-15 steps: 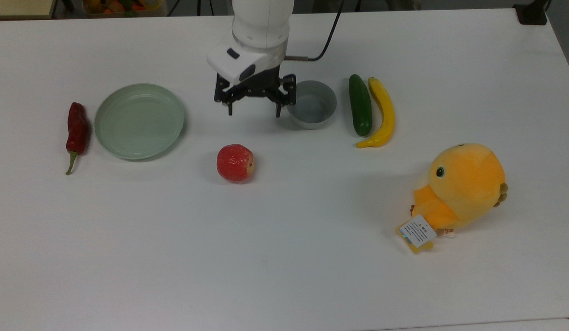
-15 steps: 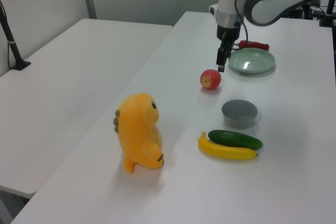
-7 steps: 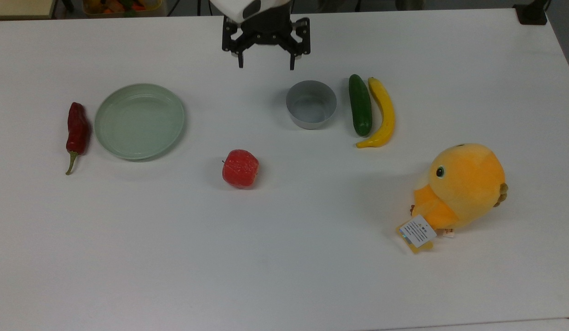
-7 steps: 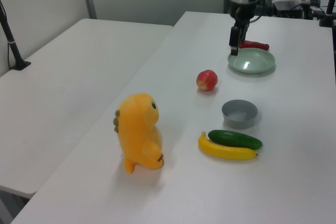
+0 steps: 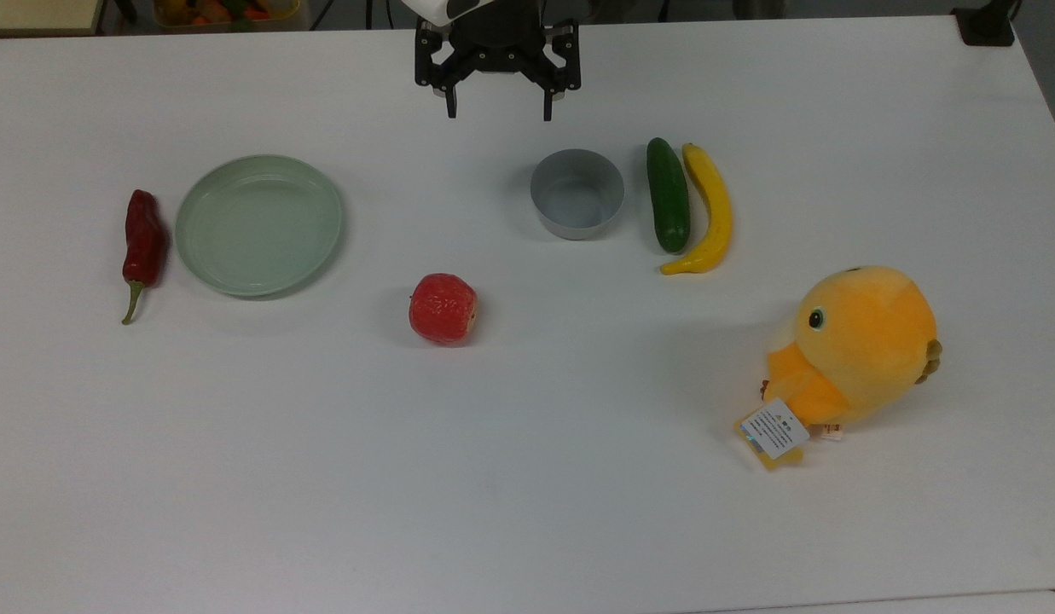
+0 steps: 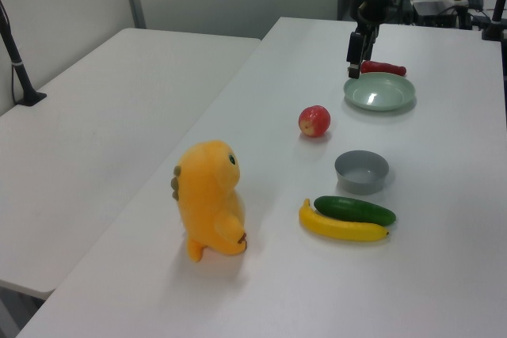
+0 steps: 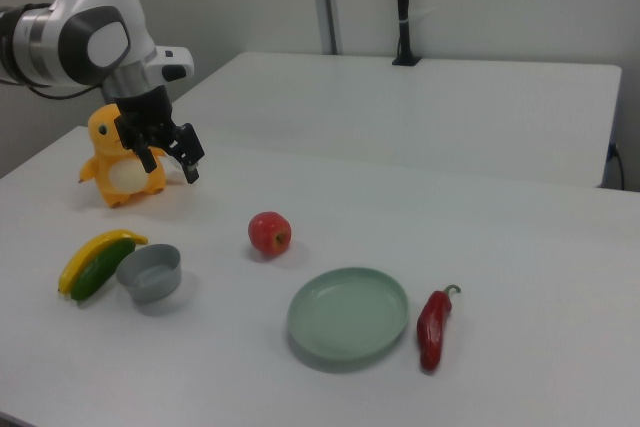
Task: Red apple placed in the center of the desktop
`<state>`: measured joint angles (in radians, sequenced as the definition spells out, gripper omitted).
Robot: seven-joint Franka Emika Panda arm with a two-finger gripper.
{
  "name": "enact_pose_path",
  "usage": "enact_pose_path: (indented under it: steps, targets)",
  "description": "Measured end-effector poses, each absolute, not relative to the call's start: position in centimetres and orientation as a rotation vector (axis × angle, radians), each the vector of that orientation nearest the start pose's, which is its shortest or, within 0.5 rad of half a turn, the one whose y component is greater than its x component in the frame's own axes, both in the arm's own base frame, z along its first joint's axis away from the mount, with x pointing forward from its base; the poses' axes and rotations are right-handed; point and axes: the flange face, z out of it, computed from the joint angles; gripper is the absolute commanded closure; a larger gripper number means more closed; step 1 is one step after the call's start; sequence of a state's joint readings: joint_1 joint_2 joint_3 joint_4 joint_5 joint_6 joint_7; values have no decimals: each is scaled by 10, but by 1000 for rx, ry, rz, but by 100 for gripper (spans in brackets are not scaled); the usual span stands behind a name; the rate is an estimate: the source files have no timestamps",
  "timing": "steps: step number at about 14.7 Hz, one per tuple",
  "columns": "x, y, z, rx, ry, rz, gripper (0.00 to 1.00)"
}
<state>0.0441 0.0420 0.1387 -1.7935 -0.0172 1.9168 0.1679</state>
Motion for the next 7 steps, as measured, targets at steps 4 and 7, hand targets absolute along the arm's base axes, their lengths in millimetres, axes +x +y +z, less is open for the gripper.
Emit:
enact_pose_path:
  steps: [4, 7]
  targets:
    - [573, 114, 525, -3135, -56, -129, 0]
    - [574, 110, 525, -3132, -34, -128, 0]
